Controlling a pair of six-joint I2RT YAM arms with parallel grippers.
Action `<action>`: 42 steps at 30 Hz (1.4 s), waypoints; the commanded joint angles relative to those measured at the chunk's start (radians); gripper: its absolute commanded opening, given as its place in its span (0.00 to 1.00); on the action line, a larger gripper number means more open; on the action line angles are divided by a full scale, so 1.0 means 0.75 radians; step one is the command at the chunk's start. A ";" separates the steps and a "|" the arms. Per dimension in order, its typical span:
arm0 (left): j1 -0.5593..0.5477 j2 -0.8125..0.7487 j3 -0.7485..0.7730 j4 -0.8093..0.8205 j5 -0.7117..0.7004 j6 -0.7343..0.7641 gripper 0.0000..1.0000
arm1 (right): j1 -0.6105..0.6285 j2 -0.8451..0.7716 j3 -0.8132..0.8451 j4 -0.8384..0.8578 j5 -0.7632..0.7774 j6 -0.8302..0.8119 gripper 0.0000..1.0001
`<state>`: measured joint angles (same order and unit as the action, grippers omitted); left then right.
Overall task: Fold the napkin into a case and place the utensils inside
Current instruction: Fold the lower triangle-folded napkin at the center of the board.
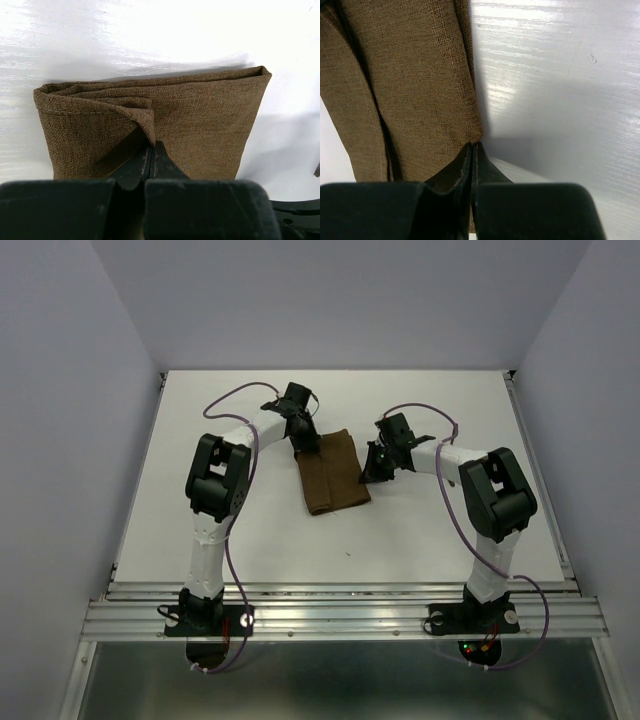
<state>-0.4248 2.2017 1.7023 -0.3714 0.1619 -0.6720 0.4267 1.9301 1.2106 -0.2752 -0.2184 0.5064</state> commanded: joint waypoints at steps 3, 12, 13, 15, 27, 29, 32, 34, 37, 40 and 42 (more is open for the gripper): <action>0.008 -0.091 0.033 0.002 -0.046 -0.037 0.00 | 0.010 0.010 -0.054 -0.065 0.019 -0.017 0.01; 0.012 -0.086 0.029 0.012 -0.032 -0.049 0.00 | 0.010 0.010 -0.058 -0.063 0.017 -0.015 0.01; 0.014 -0.091 0.031 0.019 -0.032 -0.053 0.00 | 0.010 0.010 -0.060 -0.063 0.019 -0.015 0.01; 0.014 -0.091 0.037 0.017 -0.034 -0.055 0.00 | 0.010 0.012 -0.062 -0.063 0.021 -0.017 0.01; 0.043 -0.103 0.046 0.008 -0.046 -0.063 0.00 | 0.010 0.012 -0.066 -0.063 0.021 -0.015 0.01; 0.043 -0.105 0.037 0.012 -0.044 -0.063 0.00 | 0.010 0.014 -0.066 -0.063 0.021 -0.015 0.01; 0.043 -0.107 0.019 0.027 -0.038 -0.069 0.00 | 0.010 0.014 -0.064 -0.063 0.019 -0.013 0.01; 0.043 -0.105 0.005 0.039 -0.026 -0.069 0.00 | 0.010 0.014 -0.064 -0.063 0.019 -0.013 0.01; 0.043 -0.089 -0.004 0.047 0.015 -0.069 0.00 | 0.010 0.008 -0.064 -0.063 0.017 -0.010 0.01; 0.037 -0.086 -0.018 0.064 0.032 -0.076 0.00 | 0.010 0.008 -0.060 -0.063 0.019 -0.010 0.01; 0.031 -0.091 -0.020 0.074 0.032 -0.078 0.00 | 0.010 0.006 -0.056 -0.063 0.019 -0.008 0.01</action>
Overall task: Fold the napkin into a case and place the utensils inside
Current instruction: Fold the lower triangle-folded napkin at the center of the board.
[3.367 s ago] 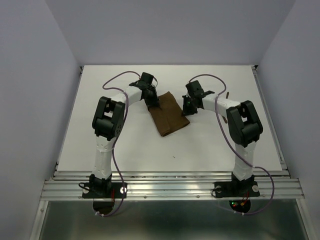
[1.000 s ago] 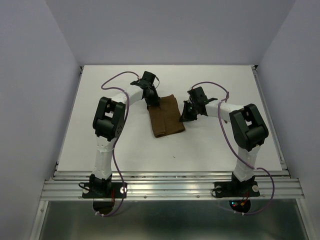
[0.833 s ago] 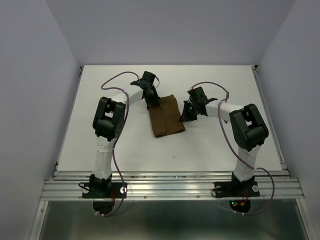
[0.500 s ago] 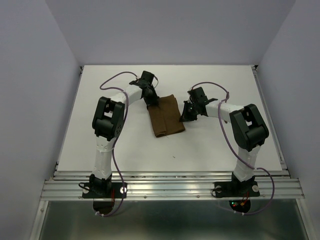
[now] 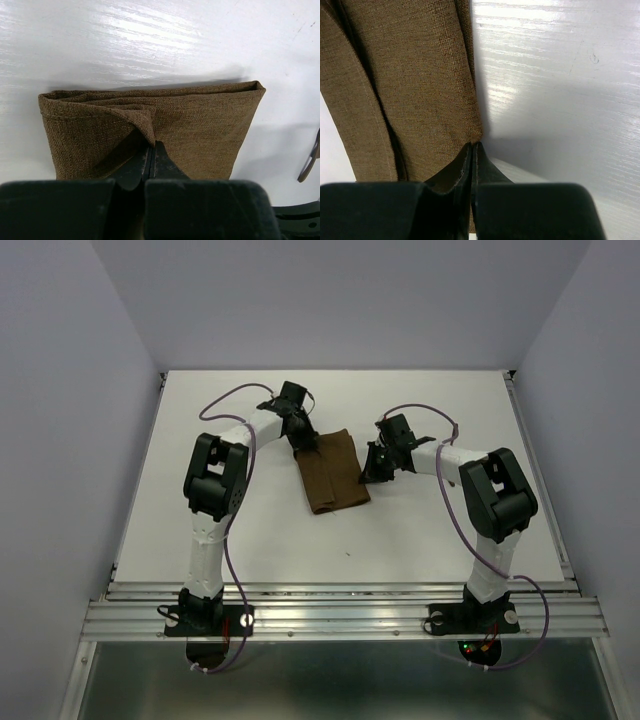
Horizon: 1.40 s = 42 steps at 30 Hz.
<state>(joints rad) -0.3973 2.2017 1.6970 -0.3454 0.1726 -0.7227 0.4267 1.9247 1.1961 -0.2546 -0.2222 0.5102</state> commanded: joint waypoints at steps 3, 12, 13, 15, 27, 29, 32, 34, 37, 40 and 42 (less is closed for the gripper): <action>-0.012 -0.091 -0.003 0.039 0.013 -0.016 0.00 | 0.010 0.015 -0.032 -0.090 0.020 -0.014 0.01; -0.012 -0.066 0.006 0.037 0.009 -0.012 0.00 | 0.010 -0.020 -0.034 -0.104 0.020 -0.009 0.16; -0.012 -0.060 0.000 0.037 0.011 -0.010 0.00 | 0.010 -0.030 -0.032 -0.108 0.024 -0.009 0.26; -0.014 -0.060 -0.013 0.039 0.013 -0.010 0.00 | 0.010 -0.075 -0.024 -0.121 0.030 -0.003 0.37; -0.014 -0.072 -0.066 0.056 0.009 -0.008 0.00 | 0.081 -0.267 -0.026 -0.010 -0.094 0.134 0.63; -0.014 -0.072 -0.072 0.058 0.007 -0.010 0.00 | 0.134 -0.249 -0.034 0.051 -0.149 0.176 0.63; -0.012 -0.072 -0.076 0.060 0.009 -0.012 0.00 | 0.192 -0.184 -0.046 0.132 -0.223 0.230 0.64; -0.014 -0.072 -0.076 0.060 0.009 -0.012 0.00 | 0.210 -0.151 -0.065 0.182 -0.252 0.256 0.66; -0.014 -0.074 -0.074 0.056 0.011 -0.010 0.00 | 0.223 -0.092 -0.083 0.257 -0.309 0.301 0.67; -0.014 -0.074 -0.074 0.054 0.009 -0.006 0.00 | 0.237 -0.059 -0.104 0.309 -0.346 0.328 0.67; -0.014 -0.074 -0.072 0.054 0.009 -0.008 0.00 | 0.237 -0.045 -0.108 0.323 -0.364 0.334 0.67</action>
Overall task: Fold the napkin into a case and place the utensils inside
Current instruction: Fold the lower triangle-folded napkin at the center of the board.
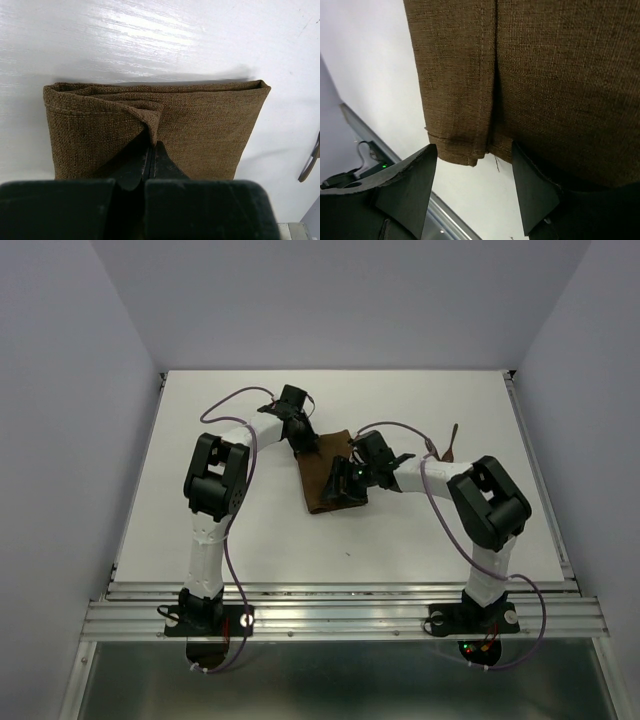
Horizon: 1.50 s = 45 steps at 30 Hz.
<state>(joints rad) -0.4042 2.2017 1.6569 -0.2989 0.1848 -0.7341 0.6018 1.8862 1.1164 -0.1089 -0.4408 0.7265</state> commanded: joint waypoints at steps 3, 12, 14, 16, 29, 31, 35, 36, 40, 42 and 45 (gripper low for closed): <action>-0.005 -0.074 -0.021 -0.009 -0.007 0.009 0.00 | 0.003 0.027 -0.012 0.129 -0.075 0.056 0.67; -0.005 -0.080 -0.045 0.002 -0.009 0.003 0.00 | 0.003 0.056 -0.071 0.294 -0.163 0.134 0.67; -0.005 -0.080 -0.047 0.004 -0.007 0.003 0.00 | 0.003 0.062 -0.083 0.315 -0.167 0.162 0.67; -0.005 -0.080 -0.047 0.004 -0.009 0.005 0.00 | 0.003 0.064 -0.096 0.352 -0.167 0.181 0.67; -0.005 -0.084 -0.060 0.008 -0.007 0.003 0.00 | 0.003 0.085 -0.175 0.618 -0.208 0.373 0.66; -0.005 -0.086 -0.062 0.010 -0.007 0.005 0.00 | 0.003 0.081 -0.175 0.634 -0.206 0.377 0.66; -0.005 -0.089 -0.068 0.014 -0.009 0.001 0.00 | 0.003 0.083 -0.169 0.654 -0.192 0.387 0.66; -0.005 -0.089 -0.068 0.014 -0.007 0.001 0.00 | 0.003 0.087 -0.167 0.657 -0.187 0.387 0.66; -0.005 -0.089 -0.072 0.016 -0.007 0.001 0.00 | 0.003 0.109 -0.163 0.675 -0.179 0.404 0.66; -0.005 -0.091 -0.076 0.016 -0.007 0.001 0.00 | 0.003 0.117 -0.163 0.681 -0.173 0.414 0.66; -0.005 -0.093 -0.080 0.020 -0.007 0.001 0.00 | 0.003 0.130 -0.167 0.691 -0.163 0.424 0.66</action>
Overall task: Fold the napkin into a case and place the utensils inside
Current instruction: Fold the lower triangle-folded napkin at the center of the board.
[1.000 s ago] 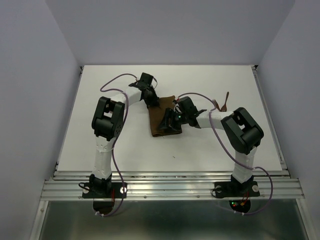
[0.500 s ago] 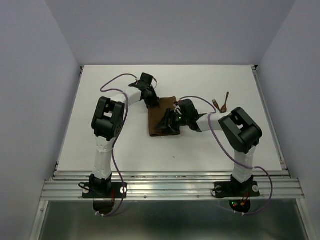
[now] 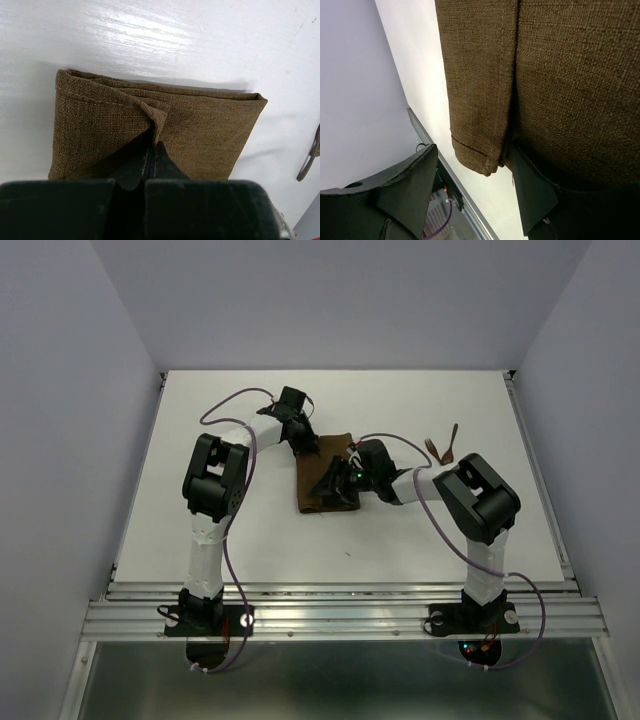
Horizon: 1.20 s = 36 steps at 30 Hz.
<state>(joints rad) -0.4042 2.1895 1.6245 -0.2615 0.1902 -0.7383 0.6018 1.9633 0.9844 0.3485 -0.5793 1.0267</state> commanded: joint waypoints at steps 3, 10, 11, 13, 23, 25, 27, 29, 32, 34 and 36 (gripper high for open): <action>-0.005 -0.076 -0.037 -0.030 -0.012 0.007 0.00 | 0.003 0.039 -0.001 0.108 0.020 0.044 0.65; -0.005 -0.076 -0.045 -0.026 -0.012 0.003 0.00 | 0.003 0.068 0.001 0.139 0.014 0.069 0.64; -0.005 -0.078 -0.045 -0.026 -0.012 0.003 0.00 | 0.003 0.070 0.003 0.139 0.016 0.067 0.64; -0.005 -0.076 -0.045 -0.024 -0.012 0.003 0.00 | 0.003 0.074 0.003 0.143 0.016 0.071 0.64; -0.005 -0.078 -0.055 -0.017 -0.010 -0.001 0.00 | 0.003 0.090 0.027 0.237 -0.021 0.100 0.48; -0.005 -0.078 -0.057 -0.019 -0.010 -0.001 0.00 | 0.003 0.098 0.039 0.231 -0.021 0.097 0.49; -0.005 -0.080 -0.059 -0.017 -0.010 -0.001 0.00 | 0.003 0.109 0.046 0.231 -0.021 0.102 0.44; -0.005 -0.084 -0.061 -0.017 -0.010 0.001 0.00 | 0.003 0.109 0.048 0.233 -0.021 0.104 0.33; -0.005 -0.085 -0.063 -0.017 -0.010 0.001 0.00 | 0.003 0.094 0.046 0.233 -0.015 0.102 0.17; -0.005 -0.091 -0.065 -0.017 -0.010 0.001 0.00 | 0.003 0.076 0.044 0.229 -0.005 0.100 0.11; -0.005 -0.093 -0.070 -0.017 -0.012 0.001 0.00 | 0.003 0.064 0.048 0.219 0.005 0.093 0.03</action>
<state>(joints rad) -0.4042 2.1769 1.5970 -0.2356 0.1905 -0.7425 0.6018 2.0308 0.9886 0.4633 -0.5838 1.1030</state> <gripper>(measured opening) 0.022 0.087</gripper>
